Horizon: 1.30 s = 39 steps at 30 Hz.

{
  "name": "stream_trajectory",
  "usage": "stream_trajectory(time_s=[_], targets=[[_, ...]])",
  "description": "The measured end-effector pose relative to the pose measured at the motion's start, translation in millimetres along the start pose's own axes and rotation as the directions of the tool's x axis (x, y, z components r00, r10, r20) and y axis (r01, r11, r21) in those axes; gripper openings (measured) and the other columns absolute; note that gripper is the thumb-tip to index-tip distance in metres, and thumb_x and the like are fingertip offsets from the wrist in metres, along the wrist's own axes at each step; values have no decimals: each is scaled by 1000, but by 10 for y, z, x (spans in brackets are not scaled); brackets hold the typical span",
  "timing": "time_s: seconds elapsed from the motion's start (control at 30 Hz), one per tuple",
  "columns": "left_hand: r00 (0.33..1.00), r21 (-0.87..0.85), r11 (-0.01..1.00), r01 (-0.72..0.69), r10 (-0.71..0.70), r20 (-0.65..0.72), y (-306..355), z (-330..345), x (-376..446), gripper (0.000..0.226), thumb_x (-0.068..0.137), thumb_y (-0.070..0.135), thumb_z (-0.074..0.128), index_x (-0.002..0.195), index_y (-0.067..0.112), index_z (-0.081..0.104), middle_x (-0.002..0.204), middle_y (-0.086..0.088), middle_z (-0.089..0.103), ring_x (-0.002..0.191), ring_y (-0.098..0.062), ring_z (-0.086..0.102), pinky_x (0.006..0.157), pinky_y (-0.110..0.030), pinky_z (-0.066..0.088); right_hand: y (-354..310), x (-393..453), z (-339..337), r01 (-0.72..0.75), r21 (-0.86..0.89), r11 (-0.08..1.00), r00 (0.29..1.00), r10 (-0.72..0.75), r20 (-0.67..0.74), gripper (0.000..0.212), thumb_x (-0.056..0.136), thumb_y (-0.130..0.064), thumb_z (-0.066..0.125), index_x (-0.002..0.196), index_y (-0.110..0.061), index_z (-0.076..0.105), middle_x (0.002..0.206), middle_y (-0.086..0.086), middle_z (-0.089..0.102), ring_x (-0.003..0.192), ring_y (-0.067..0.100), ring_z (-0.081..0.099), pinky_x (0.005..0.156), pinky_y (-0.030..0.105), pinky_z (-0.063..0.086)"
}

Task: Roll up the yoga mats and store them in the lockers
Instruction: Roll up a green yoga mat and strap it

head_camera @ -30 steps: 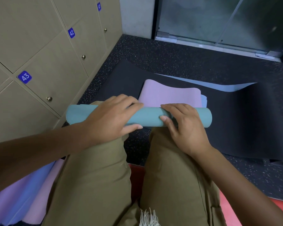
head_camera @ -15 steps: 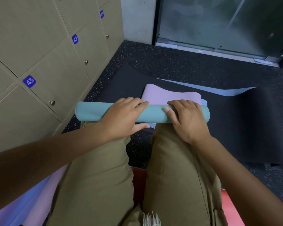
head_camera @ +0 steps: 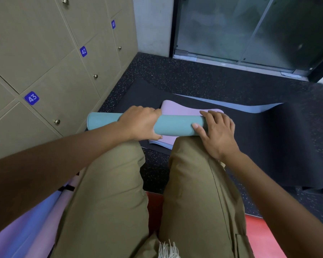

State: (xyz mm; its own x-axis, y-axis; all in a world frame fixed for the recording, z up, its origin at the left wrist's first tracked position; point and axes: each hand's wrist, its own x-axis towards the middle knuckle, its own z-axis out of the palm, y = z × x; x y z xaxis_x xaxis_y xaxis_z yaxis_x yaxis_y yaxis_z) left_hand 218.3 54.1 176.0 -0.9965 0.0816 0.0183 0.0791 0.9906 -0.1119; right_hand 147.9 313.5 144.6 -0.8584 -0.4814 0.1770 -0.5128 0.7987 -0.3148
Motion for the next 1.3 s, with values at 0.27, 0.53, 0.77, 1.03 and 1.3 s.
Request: stream_trajectory(time_s=[0.27, 0.53, 0.77, 1.03, 1.3], targets=[[988, -323, 943, 81, -34, 149, -208, -251, 133, 51, 67, 65, 81, 94, 28, 59, 87, 12, 64, 81, -18, 61, 65, -35, 45, 88, 89, -346, -112, 404, 908, 992, 128, -10, 81, 93, -64, 57, 159, -30, 24, 161, -3, 28, 145, 18, 30, 114, 38, 33], [966, -529, 842, 110, 35, 258, -258, -499, 277, 43, 65, 52, 90, 84, 25, 63, 82, 8, 68, 78, -13, 66, 70, -35, 51, 89, 156, -700, -61, 639, 766, 994, 107, -34, 70, 92, -44, 71, 151, -33, 35, 145, -11, 48, 121, -7, 49, 102, 15, 42], [994, -563, 826, 28, 36, 104, -56, -707, 337, 53, 64, 58, 89, 99, 35, 57, 96, 16, 65, 87, -5, 62, 76, -35, 53, -104, 129, -926, 6, 802, 597, 961, 218, -170, 55, 89, -39, 77, 137, -33, 50, 125, -16, 59, 109, 3, 63, 75, 14, 52], [995, -777, 627, -54, -27, -91, 312, -901, 262, 53, 61, 44, 96, 97, 31, 59, 88, 14, 66, 77, -2, 60, 66, -22, 45, -436, 141, -1431, 139, 816, 561, 930, 209, -302, 52, 80, -55, 80, 125, -39, 61, 117, -11, 67, 107, 18, 69, 85, 50, 61], [999, -942, 335, -24, -16, -31, 448, -934, -191, 65, 68, 26, 96, 121, 35, 59, 112, 21, 71, 106, -2, 67, 87, -23, 52, -848, -70, -1772, 307, 635, 709, 934, -96, -344, 61, 89, -57, 65, 143, -32, 53, 130, -11, 58, 122, 6, 58, 98, 30, 52]])
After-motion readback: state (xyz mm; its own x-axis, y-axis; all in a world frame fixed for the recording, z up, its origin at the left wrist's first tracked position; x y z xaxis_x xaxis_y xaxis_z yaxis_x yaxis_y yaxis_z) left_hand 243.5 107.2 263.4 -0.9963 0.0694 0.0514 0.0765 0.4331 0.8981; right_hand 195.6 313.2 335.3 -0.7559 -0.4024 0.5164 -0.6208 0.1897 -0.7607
